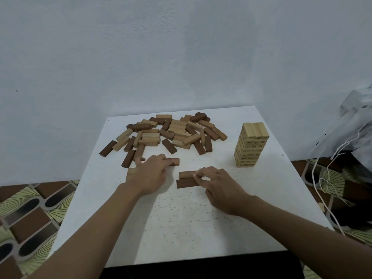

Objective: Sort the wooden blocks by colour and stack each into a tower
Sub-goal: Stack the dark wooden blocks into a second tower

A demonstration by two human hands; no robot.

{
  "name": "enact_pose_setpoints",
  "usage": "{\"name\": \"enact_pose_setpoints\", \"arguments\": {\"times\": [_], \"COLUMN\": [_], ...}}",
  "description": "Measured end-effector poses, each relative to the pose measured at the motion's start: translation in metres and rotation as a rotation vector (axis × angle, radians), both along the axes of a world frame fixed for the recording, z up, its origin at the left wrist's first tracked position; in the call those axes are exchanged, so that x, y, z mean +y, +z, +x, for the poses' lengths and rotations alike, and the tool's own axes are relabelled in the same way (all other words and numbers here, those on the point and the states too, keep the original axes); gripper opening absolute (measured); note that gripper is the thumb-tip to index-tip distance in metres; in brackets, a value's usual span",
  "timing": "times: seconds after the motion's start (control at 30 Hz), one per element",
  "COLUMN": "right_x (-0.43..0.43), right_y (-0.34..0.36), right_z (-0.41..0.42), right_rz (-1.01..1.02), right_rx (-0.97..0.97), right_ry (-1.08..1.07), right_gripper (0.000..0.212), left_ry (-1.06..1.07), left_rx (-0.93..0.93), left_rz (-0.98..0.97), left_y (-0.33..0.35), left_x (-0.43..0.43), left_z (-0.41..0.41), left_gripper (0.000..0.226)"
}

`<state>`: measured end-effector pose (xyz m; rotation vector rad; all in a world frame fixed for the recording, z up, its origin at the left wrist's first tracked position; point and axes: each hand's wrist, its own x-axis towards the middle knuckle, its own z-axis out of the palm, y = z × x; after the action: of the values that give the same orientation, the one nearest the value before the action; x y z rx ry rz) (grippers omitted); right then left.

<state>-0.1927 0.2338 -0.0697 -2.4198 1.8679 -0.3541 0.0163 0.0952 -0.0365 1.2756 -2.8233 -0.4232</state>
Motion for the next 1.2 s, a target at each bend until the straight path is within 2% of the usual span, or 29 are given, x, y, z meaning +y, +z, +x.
{"name": "enact_pose_setpoints", "arguments": {"times": [0.17,0.33,0.57,0.8,0.97,1.07,1.2], "right_x": [-0.002,-0.007,-0.012,-0.006,-0.009,-0.006,-0.005], "right_y": [-0.001,0.003,0.007,0.004,0.008,0.014,0.018], "right_z": [-0.002,-0.001,0.003,0.01,0.012,0.013,0.003], "right_rz": [-0.028,-0.052,-0.038,-0.044,-0.016,0.037,0.216], "right_rx": [-0.045,-0.228,-0.409,-0.383,-0.404,-0.403,-0.38], "right_ry": [-0.002,-0.028,-0.066,-0.262,-0.243,-0.194,-0.159], "right_gripper": [0.048,0.032,0.035,0.038,0.027,0.039,0.071], "left_ry": [-0.096,-0.077,-0.099,-0.124,0.035,0.104,0.112], "left_rx": [0.052,0.106,0.204,0.252,0.313,0.354,0.375], "left_rz": [0.05,0.03,0.014,0.069,0.046,0.081,0.131], "left_y": [0.004,-0.01,-0.019,-0.012,-0.015,-0.021,-0.021], "left_x": [0.028,0.05,0.056,0.053,0.068,0.076,0.075], "left_z": [-0.018,-0.025,-0.022,-0.022,-0.031,-0.032,-0.021], "left_gripper": [0.046,0.039,0.048,0.044,0.054,0.058,0.054]}}
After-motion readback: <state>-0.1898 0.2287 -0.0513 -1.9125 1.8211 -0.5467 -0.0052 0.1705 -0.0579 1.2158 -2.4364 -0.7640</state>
